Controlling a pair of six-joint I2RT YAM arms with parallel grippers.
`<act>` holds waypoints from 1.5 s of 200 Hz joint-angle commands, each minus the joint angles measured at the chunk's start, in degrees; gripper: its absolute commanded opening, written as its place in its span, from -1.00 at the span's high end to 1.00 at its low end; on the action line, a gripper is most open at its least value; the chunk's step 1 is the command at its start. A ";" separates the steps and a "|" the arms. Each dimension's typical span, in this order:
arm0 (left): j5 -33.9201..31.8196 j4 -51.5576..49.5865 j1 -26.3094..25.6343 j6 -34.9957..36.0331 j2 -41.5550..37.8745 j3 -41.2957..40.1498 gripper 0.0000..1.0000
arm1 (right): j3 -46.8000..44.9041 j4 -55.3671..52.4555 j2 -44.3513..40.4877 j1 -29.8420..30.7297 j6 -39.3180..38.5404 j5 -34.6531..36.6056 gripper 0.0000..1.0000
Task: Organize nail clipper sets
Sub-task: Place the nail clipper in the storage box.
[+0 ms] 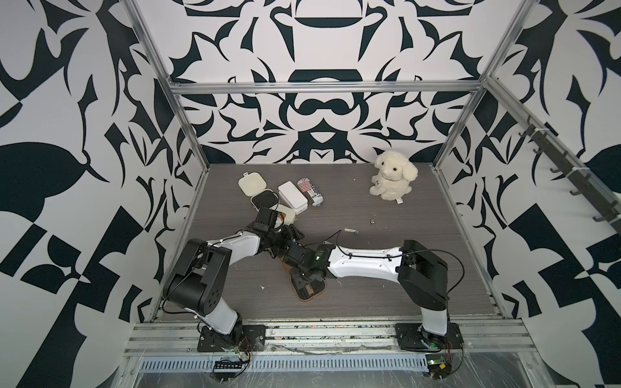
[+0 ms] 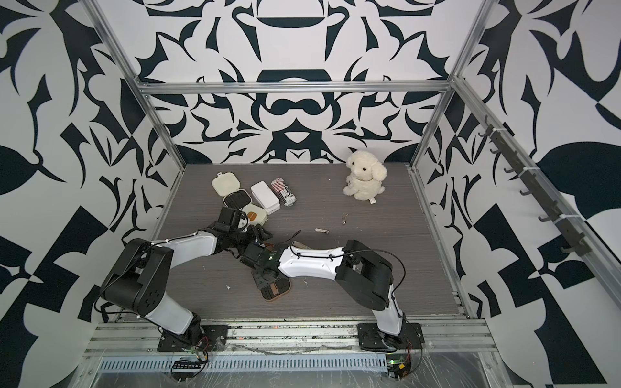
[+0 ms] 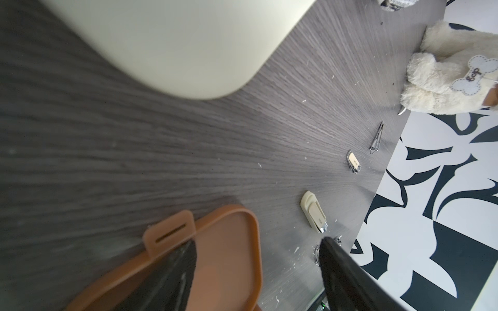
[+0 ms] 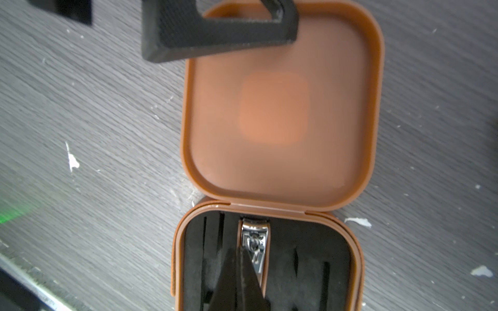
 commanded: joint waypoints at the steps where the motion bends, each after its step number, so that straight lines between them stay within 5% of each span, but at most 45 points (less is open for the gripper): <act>1: -6.98 -7.58 0.25 1.48 3.26 -2.50 -0.54 | -0.38 0.21 -0.45 -0.22 0.70 0.43 0.89; 157: -5.71 -8.74 0.26 1.96 0.33 -1.36 -0.55 | -2.76 0.59 -2.60 -0.26 1.25 1.24 0.90; 199: -1.72 -9.01 0.25 2.14 -3.79 2.04 -0.61 | 4.45 -3.93 -6.74 -1.33 -2.46 5.03 0.68; 231: -0.58 -12.37 0.34 2.65 -7.56 6.07 -0.66 | 1.43 -5.59 -14.17 -2.82 -2.63 9.91 0.51; 261: -0.68 -15.32 0.42 3.17 -10.60 9.20 -0.68 | -7.09 -8.29 -23.88 -7.44 0.18 13.55 0.30; 300: -0.85 -16.78 1.04 3.27 -13.26 10.78 -0.68 | -21.13 -9.02 -34.95 -23.60 5.96 9.53 0.24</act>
